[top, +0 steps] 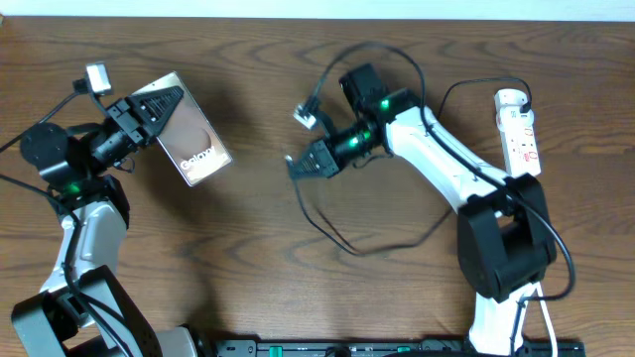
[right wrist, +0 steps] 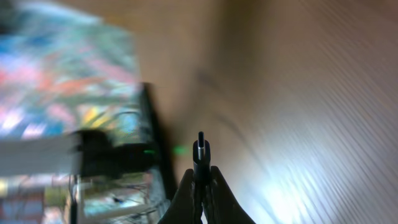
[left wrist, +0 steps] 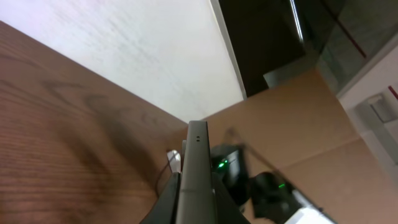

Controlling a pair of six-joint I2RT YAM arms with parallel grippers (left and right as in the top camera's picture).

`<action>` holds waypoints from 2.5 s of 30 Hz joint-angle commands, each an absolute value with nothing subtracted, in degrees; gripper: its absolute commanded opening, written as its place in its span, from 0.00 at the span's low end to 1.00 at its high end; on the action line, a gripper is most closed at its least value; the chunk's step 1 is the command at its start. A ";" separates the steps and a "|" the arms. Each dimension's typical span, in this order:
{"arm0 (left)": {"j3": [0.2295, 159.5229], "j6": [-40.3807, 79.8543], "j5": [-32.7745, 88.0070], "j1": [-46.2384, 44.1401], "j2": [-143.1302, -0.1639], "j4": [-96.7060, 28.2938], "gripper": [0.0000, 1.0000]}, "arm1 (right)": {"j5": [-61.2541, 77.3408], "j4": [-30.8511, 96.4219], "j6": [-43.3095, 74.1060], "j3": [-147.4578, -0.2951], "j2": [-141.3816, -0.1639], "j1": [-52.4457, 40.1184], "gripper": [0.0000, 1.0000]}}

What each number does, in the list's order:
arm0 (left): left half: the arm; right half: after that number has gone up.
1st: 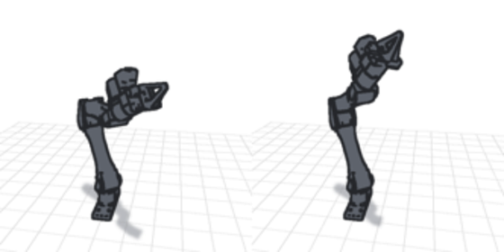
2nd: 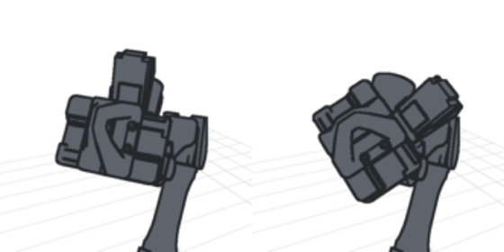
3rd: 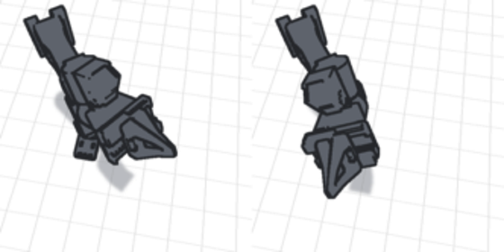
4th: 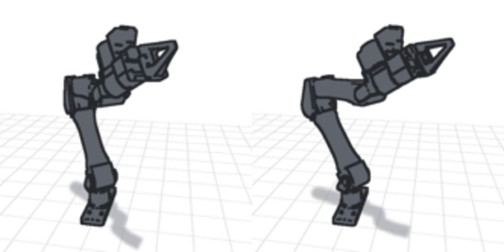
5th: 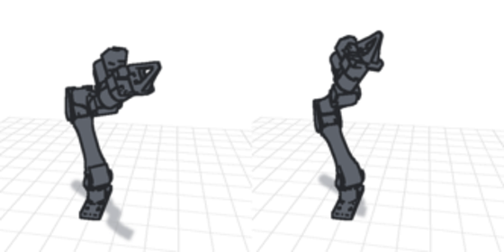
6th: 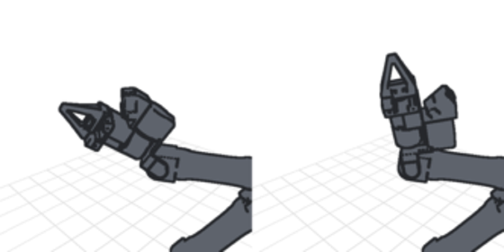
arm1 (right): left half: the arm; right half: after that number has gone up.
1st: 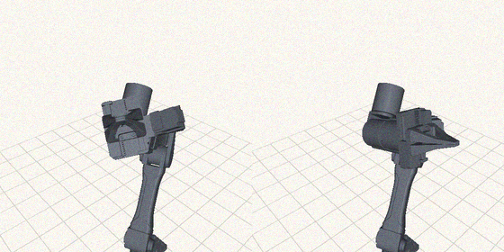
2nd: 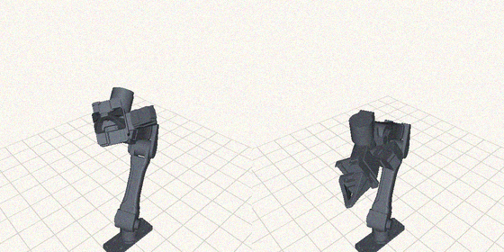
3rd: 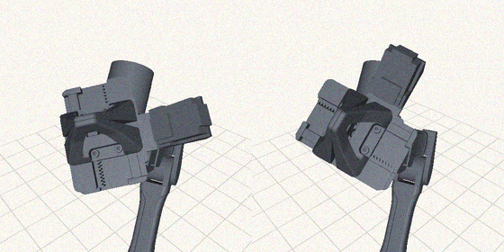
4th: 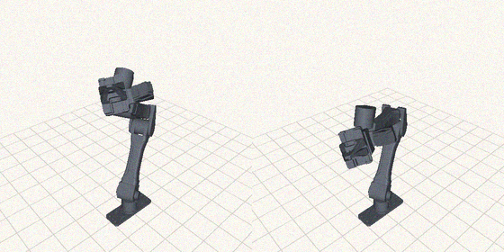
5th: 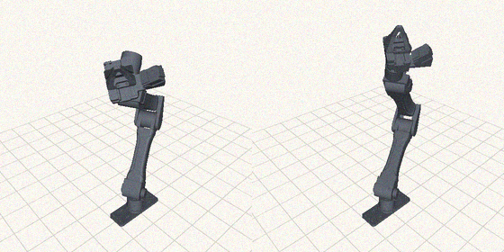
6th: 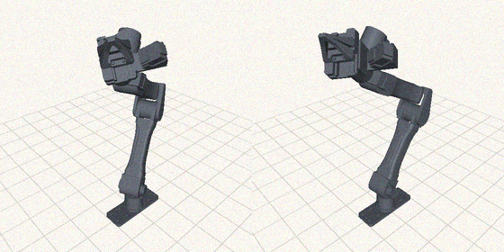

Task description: Plug charger to phone and switch on socket

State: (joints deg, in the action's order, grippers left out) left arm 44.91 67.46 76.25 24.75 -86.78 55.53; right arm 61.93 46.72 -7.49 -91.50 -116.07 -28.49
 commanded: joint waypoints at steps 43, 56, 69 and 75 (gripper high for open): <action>45.21 78.76 77.62 16.23 -86.15 62.41 0.07 | 76.86 43.88 -20.38 -93.89 -114.37 -38.61 0.01; 45.21 78.76 77.62 14.85 -86.15 64.64 0.07 | 78.00 43.90 -20.21 -93.89 -114.37 -36.36 0.01; 45.21 78.81 77.58 14.79 -86.15 64.64 0.07 | 78.61 43.68 -18.70 -93.89 -114.37 -36.32 0.01; 45.21 78.78 77.56 14.81 -86.15 65.45 0.07 | 78.59 42.06 -14.17 -93.89 -114.37 -36.32 0.01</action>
State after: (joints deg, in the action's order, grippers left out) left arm 44.86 78.22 76.09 15.33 -86.78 64.36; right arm 76.31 43.07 -16.84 -93.69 -114.30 -36.67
